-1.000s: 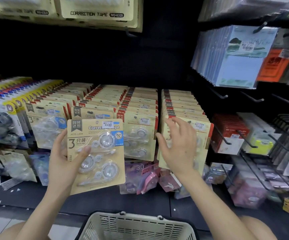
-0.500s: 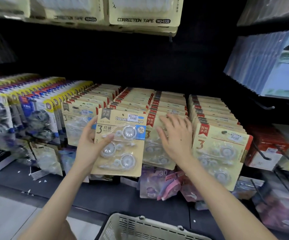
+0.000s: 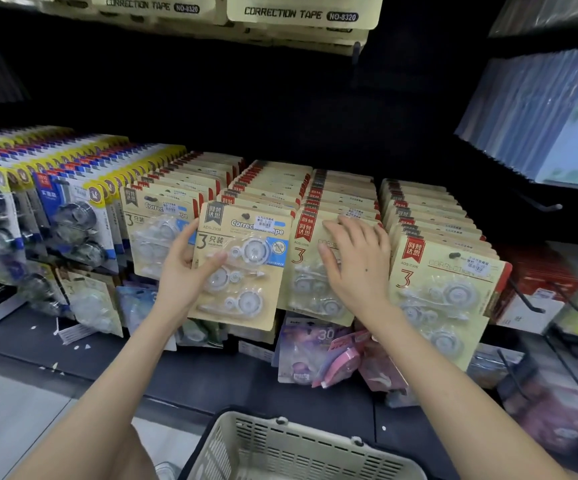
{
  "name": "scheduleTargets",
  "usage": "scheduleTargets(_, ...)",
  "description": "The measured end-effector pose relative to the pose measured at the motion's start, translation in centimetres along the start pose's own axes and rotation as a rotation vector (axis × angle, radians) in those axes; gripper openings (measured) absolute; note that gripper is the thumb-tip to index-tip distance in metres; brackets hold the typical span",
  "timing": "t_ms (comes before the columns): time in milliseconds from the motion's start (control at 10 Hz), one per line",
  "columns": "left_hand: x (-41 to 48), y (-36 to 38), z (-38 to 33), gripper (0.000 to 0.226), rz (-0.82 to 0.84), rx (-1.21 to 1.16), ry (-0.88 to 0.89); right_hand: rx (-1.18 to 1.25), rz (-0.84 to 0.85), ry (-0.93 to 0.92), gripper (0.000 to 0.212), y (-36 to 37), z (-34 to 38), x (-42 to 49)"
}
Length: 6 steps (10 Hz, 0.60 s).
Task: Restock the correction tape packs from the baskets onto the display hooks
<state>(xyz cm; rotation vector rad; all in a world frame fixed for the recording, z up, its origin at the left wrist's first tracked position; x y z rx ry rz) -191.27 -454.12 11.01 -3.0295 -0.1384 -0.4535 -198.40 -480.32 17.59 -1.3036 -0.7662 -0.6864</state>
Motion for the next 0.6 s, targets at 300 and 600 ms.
scheduleTargets(300,0.3,1.0,1.3,0.065,-0.139,0.264,0.015,-0.038,0.022,-0.013,0.042,0.3,0.0,-0.3)
scheduleTargets(600,0.0,0.1,-0.8,0.070,-0.180,0.507,0.032,0.010,0.015,-0.013,0.044,-1.8,0.6,-0.2)
Point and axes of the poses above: each hand's wrist, its own x-axis towards the middle knuckle, its own y-axis out of the palm, z = x × y, the point moved 9 cm from there along x, towards the middle knuckle, and after that the axes turned 4 degrees about -z, right-handed, at the moved point
